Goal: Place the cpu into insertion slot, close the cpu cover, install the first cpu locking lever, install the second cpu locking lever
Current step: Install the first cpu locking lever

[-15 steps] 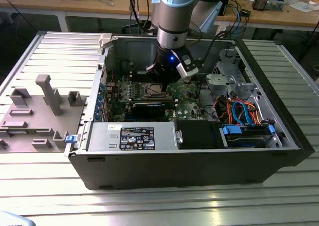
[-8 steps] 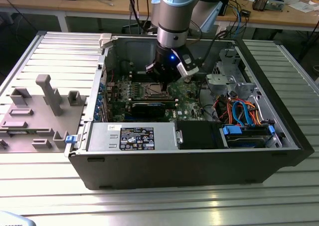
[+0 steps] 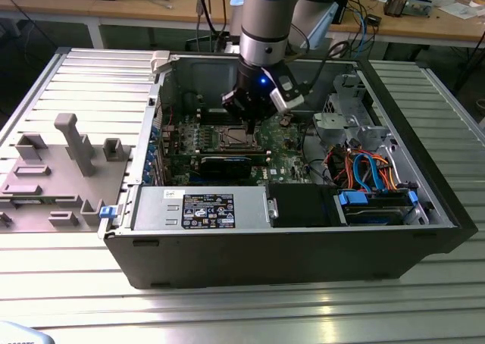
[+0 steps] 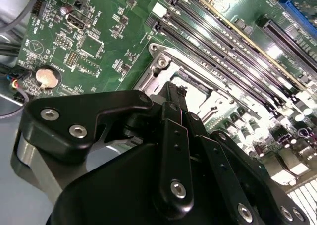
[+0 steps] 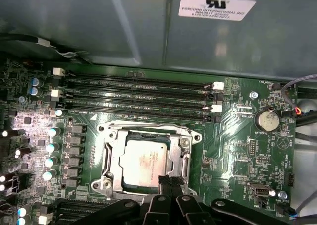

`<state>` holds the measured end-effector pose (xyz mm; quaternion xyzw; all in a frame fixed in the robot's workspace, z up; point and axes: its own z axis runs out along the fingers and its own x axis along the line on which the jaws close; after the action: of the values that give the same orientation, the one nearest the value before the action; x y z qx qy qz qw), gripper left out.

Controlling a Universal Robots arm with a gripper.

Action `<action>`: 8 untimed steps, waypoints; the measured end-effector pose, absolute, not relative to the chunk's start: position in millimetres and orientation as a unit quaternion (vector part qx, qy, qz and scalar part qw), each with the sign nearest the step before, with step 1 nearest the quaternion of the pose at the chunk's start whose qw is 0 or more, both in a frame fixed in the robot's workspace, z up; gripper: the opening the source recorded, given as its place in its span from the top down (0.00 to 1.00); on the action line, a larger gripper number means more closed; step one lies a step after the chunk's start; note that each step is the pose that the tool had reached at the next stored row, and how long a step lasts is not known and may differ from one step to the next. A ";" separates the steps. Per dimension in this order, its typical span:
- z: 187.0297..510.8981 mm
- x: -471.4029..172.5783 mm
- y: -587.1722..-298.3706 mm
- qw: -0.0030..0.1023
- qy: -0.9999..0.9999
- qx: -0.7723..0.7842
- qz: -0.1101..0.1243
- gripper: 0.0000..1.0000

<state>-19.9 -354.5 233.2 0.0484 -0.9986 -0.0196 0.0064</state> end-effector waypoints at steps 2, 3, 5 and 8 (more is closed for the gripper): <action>237.2 -19.9 -354.5 0.006 -0.999 0.048 -0.020 0.89; 238.1 -19.8 -354.5 0.006 -0.999 0.048 -0.020 0.89; 238.1 -19.8 -354.4 0.006 -0.999 0.048 -0.020 0.89; 238.2 -19.8 -354.5 0.006 -0.999 0.048 -0.020 0.89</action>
<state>-19.8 -354.5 238.2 0.0484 -0.9986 -0.0202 0.0063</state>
